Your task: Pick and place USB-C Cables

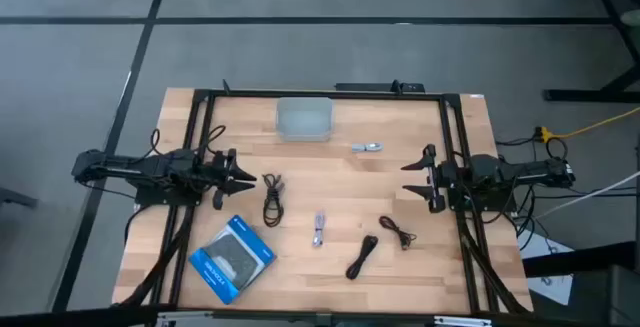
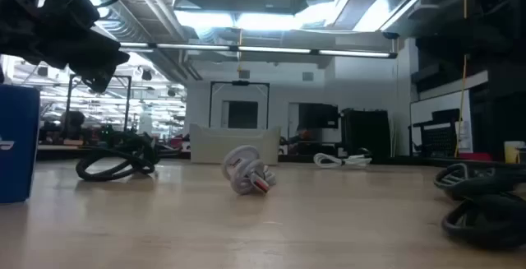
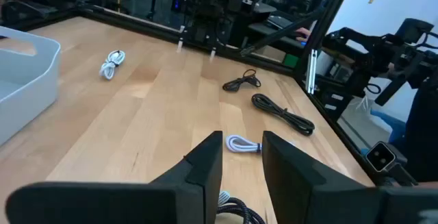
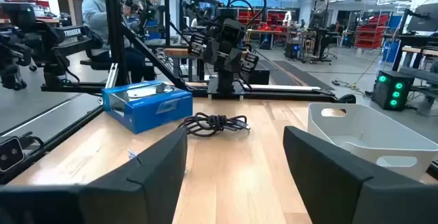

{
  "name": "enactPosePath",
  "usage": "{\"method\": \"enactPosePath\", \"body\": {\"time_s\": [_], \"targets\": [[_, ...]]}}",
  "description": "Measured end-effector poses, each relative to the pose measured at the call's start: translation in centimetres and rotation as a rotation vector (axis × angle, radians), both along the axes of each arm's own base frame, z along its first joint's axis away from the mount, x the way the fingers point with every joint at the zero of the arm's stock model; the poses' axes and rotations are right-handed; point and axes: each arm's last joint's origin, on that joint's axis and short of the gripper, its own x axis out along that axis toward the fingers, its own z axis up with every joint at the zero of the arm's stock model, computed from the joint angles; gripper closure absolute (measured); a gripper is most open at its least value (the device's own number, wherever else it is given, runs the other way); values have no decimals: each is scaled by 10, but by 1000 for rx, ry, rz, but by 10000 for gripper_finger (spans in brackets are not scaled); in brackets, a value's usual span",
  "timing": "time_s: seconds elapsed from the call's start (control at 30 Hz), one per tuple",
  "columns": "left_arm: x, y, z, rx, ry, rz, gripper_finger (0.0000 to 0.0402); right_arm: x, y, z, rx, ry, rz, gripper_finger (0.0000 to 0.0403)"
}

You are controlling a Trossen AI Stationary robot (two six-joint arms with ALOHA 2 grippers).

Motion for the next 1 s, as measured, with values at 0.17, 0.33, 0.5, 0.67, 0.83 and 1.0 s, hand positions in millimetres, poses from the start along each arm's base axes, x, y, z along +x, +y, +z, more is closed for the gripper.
{"method": "enactPosePath", "body": {"time_s": [0.17,0.33,0.5,0.67,0.83,1.0], "targets": [[0,0,0,0,0,0,305,0,0,0,0,0,0,156],[0,0,0,0,0,0,305,0,0,0,0,0,0,156],[0,0,0,0,0,0,305,0,0,0,-1,0,0,156],[0,0,0,0,0,0,305,0,0,0,-1,0,0,156],[0,0,0,0,0,0,305,0,0,0,-2,0,0,156],[0,0,0,11,-1,1,305,0,0,0,-2,0,0,156]]}}
